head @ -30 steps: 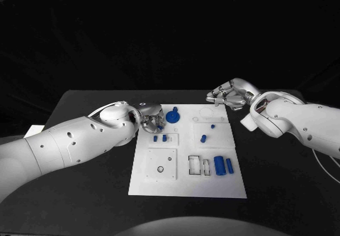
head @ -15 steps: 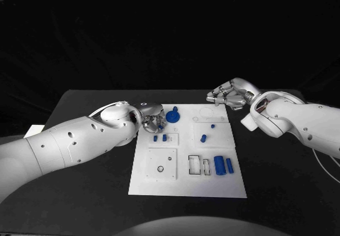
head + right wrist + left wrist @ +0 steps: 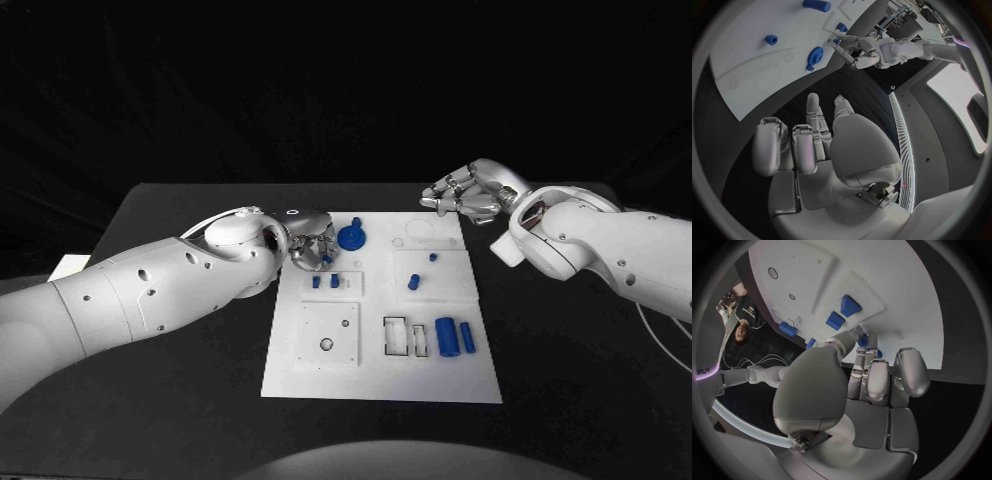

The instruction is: Assemble the parts on the task board

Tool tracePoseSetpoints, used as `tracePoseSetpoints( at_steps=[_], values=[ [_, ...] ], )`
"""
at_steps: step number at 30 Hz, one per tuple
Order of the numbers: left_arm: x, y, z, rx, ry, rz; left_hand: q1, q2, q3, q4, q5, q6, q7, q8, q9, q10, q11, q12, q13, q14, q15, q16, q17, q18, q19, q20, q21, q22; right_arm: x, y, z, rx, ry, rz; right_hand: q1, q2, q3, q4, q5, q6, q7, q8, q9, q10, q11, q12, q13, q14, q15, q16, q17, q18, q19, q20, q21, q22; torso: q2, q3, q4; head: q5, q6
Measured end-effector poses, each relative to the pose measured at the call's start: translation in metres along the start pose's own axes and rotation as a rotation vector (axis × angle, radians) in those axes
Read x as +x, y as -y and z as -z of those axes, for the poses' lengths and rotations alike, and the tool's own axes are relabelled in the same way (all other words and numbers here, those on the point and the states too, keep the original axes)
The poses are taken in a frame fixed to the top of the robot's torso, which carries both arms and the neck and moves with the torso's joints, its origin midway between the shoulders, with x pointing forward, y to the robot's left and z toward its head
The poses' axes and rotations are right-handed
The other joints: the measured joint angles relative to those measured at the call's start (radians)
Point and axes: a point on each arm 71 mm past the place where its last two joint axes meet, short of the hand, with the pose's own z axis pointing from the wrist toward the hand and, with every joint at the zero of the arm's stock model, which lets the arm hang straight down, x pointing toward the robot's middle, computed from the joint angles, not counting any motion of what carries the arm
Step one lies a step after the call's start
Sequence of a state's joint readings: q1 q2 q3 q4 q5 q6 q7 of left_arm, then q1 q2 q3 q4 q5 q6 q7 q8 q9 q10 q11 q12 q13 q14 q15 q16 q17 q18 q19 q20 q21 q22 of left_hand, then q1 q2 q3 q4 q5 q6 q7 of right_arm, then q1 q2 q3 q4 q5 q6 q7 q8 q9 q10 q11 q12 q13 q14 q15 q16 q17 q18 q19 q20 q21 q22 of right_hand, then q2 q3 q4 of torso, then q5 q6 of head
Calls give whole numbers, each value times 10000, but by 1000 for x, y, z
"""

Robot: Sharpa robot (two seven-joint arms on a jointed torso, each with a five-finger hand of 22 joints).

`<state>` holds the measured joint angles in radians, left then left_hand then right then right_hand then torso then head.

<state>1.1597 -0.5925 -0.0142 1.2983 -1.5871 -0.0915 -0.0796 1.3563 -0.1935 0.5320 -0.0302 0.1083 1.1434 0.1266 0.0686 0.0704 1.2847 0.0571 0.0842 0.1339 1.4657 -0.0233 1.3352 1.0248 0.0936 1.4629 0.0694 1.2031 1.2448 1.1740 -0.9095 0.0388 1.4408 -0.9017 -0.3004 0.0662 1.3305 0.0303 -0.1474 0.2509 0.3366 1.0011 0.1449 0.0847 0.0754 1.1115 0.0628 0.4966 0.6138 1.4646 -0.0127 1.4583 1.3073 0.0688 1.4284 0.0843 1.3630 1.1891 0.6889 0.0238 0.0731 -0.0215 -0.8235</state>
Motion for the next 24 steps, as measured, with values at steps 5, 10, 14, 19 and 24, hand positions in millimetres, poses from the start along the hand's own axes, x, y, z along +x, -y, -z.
tracePoseSetpoints(
  at_steps=[5,10,14,19,24],
  values=[
    [0,0,0,8,2,9,0,0,-40,40,0,0,0,0,0,-73,-3,-38,10,0,0,0,-10,1,0,0,0,13,0,0,0,2,-2,0,0,0,0,0,0,0,0,0,0,0,0,0,0,0,0,0,8,0,0,0,0,0,0,-2,0,-2,0],
    [0,0,0,13,1,21,-42,-42,-40,40,0,0,0,0,-1,-72,-3,-38,10,0,0,0,-20,0,0,0,40,24,0,0,0,2,-2,0,0,0,0,0,0,0,0,0,0,0,0,0,1,0,0,0,8,0,0,0,0,0,-1,-2,-1,-6,-5],
    [0,0,0,19,0,33,-42,-42,-40,40,0,0,0,0,-1,-73,-3,-38,9,0,0,0,-19,0,0,0,40,23,0,0,0,1,0,-1,0,0,0,0,0,0,0,0,0,0,0,1,0,0,0,0,7,0,0,0,0,0,-1,-2,0,-12,-11],
    [0,1,0,22,0,42,-42,-42,-40,40,0,0,0,0,-1,-72,-3,-38,8,0,0,0,-19,0,0,0,40,22,0,0,-1,-4,0,-3,0,0,0,0,0,0,0,0,0,0,0,1,1,0,0,0,7,0,0,0,0,0,-1,-1,0,-14,-21],
    [0,1,0,26,-1,49,-42,-42,-67,67,0,0,0,0,-1,-109,33,-38,20,0,0,0,-27,0,0,0,40,49,1,0,-1,-6,0,-5,0,0,0,0,0,0,0,0,0,0,0,1,1,0,0,0,6,0,0,0,0,0,0,-1,1,-14,-27]
  ],
)
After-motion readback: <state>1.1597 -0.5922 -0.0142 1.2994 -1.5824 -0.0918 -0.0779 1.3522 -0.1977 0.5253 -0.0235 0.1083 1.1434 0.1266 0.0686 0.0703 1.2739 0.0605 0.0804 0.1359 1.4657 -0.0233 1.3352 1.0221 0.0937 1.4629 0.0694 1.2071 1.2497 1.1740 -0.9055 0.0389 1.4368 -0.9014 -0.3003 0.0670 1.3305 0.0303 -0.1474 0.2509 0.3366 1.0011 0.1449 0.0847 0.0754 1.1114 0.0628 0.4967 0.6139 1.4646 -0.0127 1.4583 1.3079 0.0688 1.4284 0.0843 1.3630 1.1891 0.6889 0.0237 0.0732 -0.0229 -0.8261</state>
